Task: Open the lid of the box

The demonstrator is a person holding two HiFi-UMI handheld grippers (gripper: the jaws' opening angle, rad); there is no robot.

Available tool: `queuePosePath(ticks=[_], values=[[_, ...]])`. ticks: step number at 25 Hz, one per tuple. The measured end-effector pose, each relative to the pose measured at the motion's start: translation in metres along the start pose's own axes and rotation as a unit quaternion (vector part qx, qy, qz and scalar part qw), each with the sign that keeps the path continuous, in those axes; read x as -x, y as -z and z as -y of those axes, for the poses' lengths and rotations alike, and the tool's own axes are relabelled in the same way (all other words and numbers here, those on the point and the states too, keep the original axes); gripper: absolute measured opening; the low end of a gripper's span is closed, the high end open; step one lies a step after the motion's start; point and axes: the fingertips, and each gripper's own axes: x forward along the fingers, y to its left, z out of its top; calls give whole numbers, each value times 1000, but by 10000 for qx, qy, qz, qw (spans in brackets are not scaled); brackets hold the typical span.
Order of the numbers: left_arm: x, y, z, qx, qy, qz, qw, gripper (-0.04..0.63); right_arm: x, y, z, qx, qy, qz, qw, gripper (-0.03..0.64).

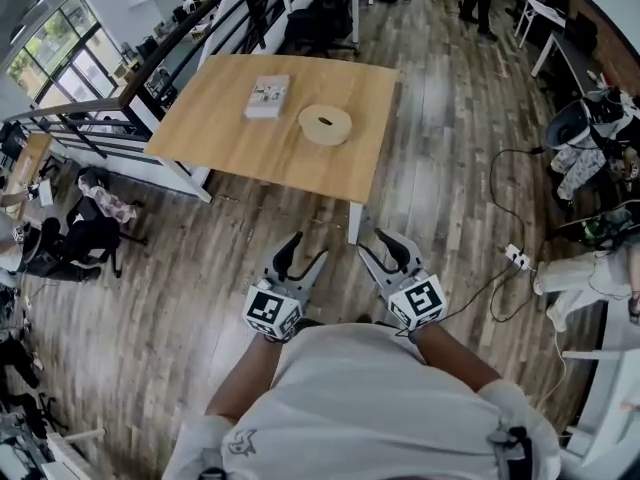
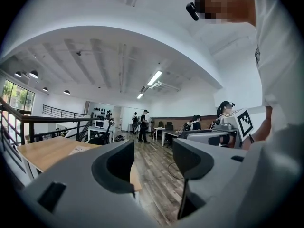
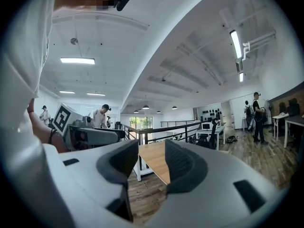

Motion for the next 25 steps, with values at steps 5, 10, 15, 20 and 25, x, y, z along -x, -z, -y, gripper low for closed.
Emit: queuePosePath(ticks=[5,10,15,20,25], values=[[-16,6,-12,20,-128,-93,9999,244,-14,7,19,-133,-66,-67,9999,183],[-36,11,-38,47,-88,-116,9999,244,-43,10,32,-63,-137,-136,9998,183],[-56,11,-79,81,84,-86,9999,244,-86,16,40,-22,-109,-280,9995,184],[-77,7,-132,197,459,-159,9986,247,-148,10,48,65,24,-365,9993,183],[-82,-6,-195,185,752,-154,9969,247,-211,-1,46,96,327,-392,9986,184]])
